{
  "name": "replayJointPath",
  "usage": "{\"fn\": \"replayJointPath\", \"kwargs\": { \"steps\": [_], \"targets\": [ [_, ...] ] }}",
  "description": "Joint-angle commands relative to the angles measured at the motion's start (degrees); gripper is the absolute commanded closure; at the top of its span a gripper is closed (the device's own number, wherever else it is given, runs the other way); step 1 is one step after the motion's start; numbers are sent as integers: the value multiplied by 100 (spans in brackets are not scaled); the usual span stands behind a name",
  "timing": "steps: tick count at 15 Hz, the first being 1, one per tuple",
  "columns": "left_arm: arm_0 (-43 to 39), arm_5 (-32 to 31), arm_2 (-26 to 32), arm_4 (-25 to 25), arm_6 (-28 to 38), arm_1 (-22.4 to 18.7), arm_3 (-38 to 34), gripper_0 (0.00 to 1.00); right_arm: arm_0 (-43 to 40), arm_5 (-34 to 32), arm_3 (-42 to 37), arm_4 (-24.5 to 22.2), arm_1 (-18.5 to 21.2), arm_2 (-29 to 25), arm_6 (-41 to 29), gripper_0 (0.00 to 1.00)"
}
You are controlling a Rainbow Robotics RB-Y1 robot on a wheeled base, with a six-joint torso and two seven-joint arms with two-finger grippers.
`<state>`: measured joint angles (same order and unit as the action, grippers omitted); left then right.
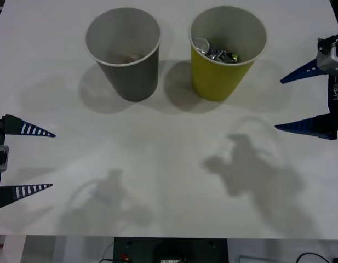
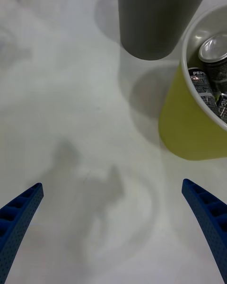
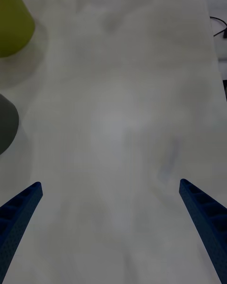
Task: Put the can into the green bin and the plastic bottle into the gray bin
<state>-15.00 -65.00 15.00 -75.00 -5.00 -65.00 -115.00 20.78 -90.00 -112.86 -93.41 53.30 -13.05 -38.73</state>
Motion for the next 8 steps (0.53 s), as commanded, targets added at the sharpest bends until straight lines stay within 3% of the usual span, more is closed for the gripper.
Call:
{"fn": "replayJointPath", "kwargs": {
  "steps": [1, 8],
  "targets": [
    [0, 0, 0, 0, 0, 0, 0, 0, -549, 80, 1, 183, 5, -172, 718, 0],
    [0, 0, 0, 0, 0, 0, 0, 0, -1867, 765, 10, 684, -22, -532, 2177, 0]
  ]
}}
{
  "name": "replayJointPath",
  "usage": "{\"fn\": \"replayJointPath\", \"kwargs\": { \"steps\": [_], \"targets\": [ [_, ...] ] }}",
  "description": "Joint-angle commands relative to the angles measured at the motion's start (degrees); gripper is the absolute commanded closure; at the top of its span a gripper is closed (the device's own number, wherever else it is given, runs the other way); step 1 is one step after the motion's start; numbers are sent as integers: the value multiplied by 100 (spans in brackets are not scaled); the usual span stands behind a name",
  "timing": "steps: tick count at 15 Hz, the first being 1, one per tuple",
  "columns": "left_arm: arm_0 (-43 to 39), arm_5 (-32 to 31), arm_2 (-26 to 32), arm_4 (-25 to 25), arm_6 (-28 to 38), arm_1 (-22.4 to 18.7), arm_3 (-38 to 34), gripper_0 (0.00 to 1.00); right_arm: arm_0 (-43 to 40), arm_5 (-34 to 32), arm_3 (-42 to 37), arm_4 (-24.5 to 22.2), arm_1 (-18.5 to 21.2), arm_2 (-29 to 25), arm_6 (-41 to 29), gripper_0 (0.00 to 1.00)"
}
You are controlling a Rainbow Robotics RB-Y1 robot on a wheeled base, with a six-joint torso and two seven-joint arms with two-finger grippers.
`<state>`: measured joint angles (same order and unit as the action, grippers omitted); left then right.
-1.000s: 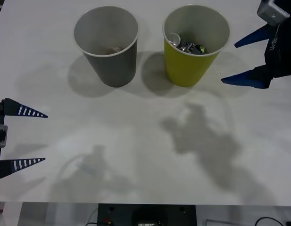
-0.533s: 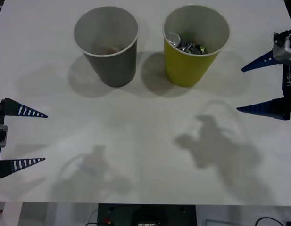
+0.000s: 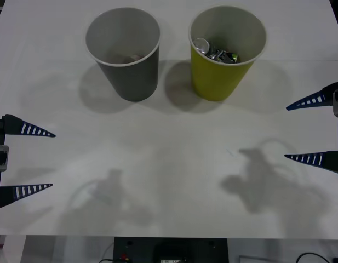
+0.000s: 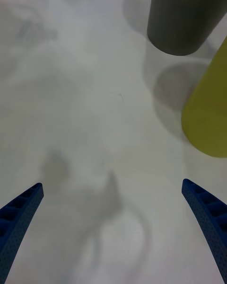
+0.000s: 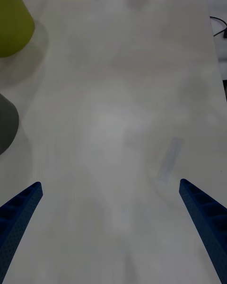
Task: Put the can into the green bin and the plastic bottle into the gray bin
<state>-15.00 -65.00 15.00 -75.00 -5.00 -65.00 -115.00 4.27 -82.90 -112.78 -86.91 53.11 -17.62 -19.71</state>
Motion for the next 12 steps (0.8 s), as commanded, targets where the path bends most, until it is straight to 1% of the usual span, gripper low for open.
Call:
{"fn": "replayJointPath", "kwargs": {
  "steps": [1, 3, 7, 12],
  "targets": [
    [0, 0, 0, 0, 0, 0, 0, 0, -391, 108, 1, 60, -3, -118, 468, 0],
    [0, 0, 0, 0, 0, 0, 0, 0, -576, 143, 1, 34, -3, -171, 679, 0],
    [0, 0, 0, 0, 0, 0, 0, 0, -690, 143, 1, -239, -3, -189, 802, 0],
    [0, 0, 0, 0, 0, 0, 0, 0, -690, 143, 1, -256, -3, -189, 802, 0]
  ]
}}
